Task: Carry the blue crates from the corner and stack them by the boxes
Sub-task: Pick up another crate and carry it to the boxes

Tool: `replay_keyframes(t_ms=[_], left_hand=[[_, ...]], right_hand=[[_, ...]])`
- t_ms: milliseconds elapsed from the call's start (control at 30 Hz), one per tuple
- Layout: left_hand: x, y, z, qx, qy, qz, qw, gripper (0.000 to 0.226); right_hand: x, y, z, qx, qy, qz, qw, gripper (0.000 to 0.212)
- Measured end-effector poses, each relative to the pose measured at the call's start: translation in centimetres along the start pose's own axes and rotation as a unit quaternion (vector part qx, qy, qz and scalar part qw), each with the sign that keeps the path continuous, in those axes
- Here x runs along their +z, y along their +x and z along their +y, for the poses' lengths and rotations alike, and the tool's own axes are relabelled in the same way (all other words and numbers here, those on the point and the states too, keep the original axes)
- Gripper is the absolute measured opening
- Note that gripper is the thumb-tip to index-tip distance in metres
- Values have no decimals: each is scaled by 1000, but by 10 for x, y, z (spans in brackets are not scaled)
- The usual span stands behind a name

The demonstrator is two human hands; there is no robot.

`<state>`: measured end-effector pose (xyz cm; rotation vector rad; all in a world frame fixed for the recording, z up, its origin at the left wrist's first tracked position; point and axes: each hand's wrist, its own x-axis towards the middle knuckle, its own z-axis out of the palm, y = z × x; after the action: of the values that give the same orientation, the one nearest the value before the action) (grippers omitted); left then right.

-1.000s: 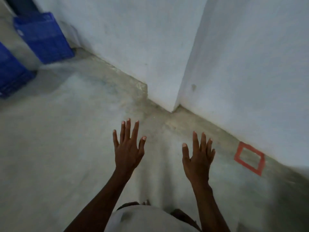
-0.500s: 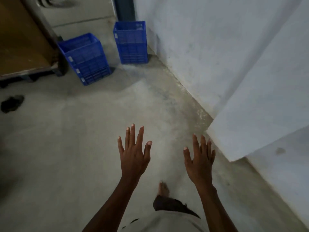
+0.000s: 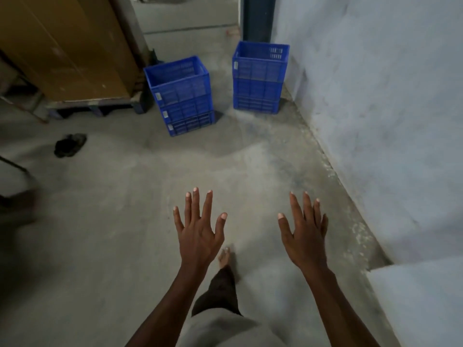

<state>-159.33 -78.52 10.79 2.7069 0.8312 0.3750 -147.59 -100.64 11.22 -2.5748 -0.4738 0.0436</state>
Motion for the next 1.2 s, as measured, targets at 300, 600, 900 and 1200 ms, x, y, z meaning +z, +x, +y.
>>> replay_keyframes(t_ms=[300,600,900,1200], left_hand=[[24,279,3,41,-18,-29,999,67],[92,536,21,52,-11,-27,998,67],[147,762,52,16,-4,-14,1000,67],[225,1008,72,46,10,-18,999,66]], right_hand=[[21,237,-60,71,26,31,997,64],[78,491,-64,91,32,37,995,62],[103,755,-72,61,13,-5,998,60],[154,1011,-72,29,-38,42,998,65]])
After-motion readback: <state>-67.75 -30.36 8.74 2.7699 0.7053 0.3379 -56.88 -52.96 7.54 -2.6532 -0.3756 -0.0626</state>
